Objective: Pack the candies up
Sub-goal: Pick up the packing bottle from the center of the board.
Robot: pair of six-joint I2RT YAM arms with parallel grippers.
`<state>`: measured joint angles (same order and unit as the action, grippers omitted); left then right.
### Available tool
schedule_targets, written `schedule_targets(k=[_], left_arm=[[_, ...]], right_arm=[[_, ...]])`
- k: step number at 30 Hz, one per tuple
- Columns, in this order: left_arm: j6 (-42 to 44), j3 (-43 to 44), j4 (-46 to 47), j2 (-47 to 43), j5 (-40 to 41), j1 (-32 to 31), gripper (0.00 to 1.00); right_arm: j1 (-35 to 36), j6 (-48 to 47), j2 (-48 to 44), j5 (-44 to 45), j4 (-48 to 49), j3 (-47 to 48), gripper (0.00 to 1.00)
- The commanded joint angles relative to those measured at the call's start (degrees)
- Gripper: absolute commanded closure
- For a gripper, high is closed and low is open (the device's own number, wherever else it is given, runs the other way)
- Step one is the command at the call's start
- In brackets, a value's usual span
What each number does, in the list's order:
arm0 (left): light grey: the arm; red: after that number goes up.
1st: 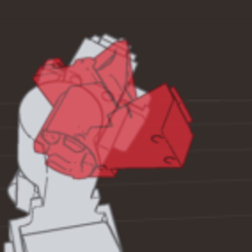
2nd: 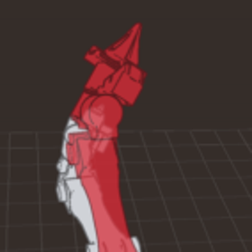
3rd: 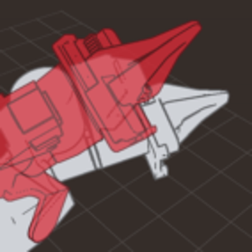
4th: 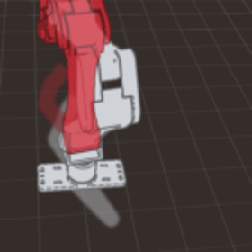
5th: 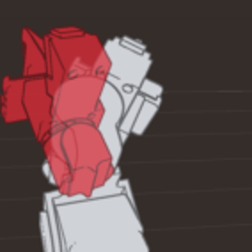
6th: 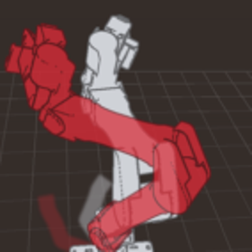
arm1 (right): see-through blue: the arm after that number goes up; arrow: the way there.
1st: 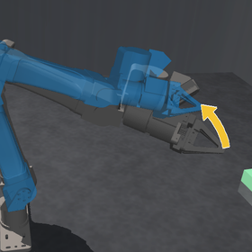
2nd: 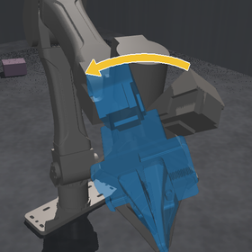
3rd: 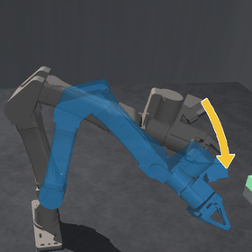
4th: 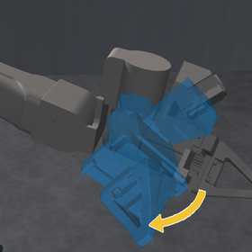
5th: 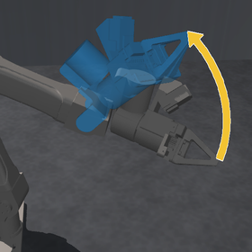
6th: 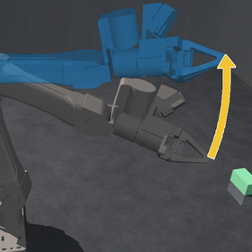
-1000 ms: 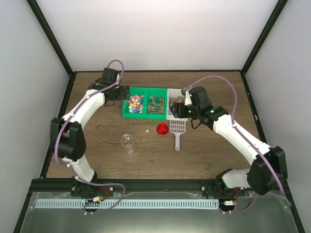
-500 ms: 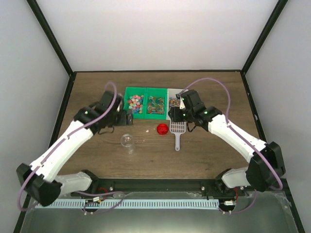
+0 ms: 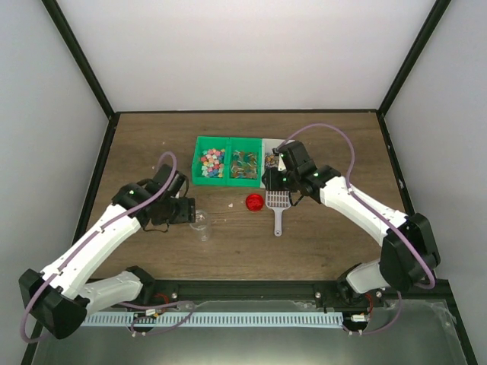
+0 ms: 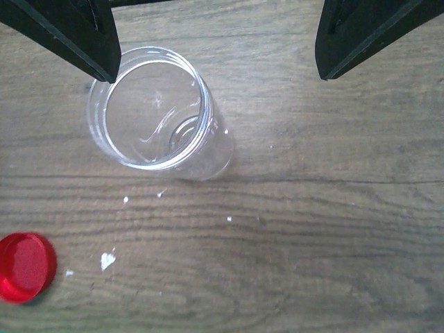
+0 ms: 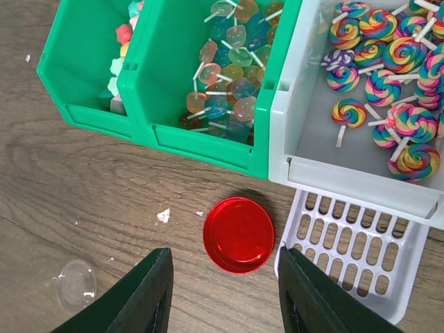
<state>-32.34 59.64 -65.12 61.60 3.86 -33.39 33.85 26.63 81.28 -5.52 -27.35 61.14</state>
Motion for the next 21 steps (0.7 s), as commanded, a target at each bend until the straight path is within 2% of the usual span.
schedule_targets(k=[1, 5, 8, 12, 18, 21], left_arm=[[2.0, -1.8, 1.5, 1.4, -2.6, -0.1, 0.21], [3.7, -0.5, 2.7, 5.4, -2.3, -0.1, 0.21], [4.6, 0.1, 3.7, 7.6, -3.0, -0.1, 0.27], [5.3, -0.7, 4.2, 9.3, -2.7, -0.1, 0.29], [5.7, -0.9, 5.1, 10.5, -2.2, -0.1, 0.43], [5.8, -1.0, 5.6, 11.1, -2.5, -0.1, 0.47]], right_arm=[[0.5, 0.6, -0.3, -0.3, 0.7, 0.4, 0.57], [0.6, 0.4, -0.7, -0.2, 0.3, 0.0, 0.57], [0.5, 0.3, -0.8, -0.1, 0.0, -0.1, 0.57], [0.5, 0.1, -0.8, 0.4, -0.1, -0.3, 0.57], [0.5, -0.3, -0.4, 0.9, -0.1, -0.2, 0.57], [0.5, -0.3, 0.1, 0.8, 0.0, 0.0, 0.58]])
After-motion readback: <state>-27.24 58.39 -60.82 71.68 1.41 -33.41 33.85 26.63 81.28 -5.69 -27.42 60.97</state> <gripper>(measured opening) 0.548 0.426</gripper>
